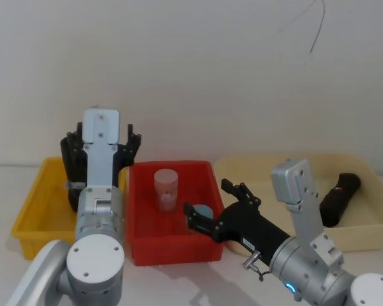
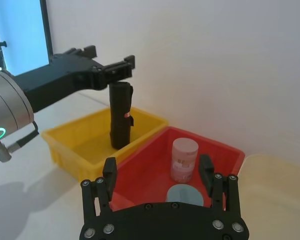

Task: Pick up the garbage bag with the one hand and transfer it to the other hand.

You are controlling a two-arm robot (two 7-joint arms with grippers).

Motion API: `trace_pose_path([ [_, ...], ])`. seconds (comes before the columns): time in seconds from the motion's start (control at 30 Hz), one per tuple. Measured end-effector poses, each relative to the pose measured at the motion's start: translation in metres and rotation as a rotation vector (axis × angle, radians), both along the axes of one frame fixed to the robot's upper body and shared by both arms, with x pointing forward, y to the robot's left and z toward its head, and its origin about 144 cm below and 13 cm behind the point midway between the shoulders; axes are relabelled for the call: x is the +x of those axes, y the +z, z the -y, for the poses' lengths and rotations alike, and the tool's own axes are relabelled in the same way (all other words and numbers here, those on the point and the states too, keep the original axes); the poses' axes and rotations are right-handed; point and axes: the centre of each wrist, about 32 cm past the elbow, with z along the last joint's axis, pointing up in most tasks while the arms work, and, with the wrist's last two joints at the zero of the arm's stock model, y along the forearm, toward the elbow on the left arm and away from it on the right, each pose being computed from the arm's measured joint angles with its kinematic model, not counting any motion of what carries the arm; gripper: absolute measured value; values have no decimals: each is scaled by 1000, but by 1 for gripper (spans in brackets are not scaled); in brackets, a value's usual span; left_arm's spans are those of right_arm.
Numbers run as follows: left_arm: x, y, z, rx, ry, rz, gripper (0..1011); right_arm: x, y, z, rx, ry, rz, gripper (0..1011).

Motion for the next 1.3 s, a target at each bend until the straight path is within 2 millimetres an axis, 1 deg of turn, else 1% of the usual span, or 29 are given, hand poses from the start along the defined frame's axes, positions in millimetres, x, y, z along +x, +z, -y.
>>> trace_pose_path([
  [0.23, -1, -2, -2, 5, 57, 7, 1001, 3, -4, -1, -4, -8, -24, 1000],
  [0.43, -1, -3, -4, 8, 90, 13, 1001, 9, -6, -1, -10, -21, -43, 1000],
  [0.9, -2, -4, -5, 11, 118, 17, 1001, 27, -12, 0, -24, -76, -74, 999],
  [1.3, -2, -4, -5, 12, 127, 18, 1001, 34, -19, 1, -41, -100, -112, 1000],
])
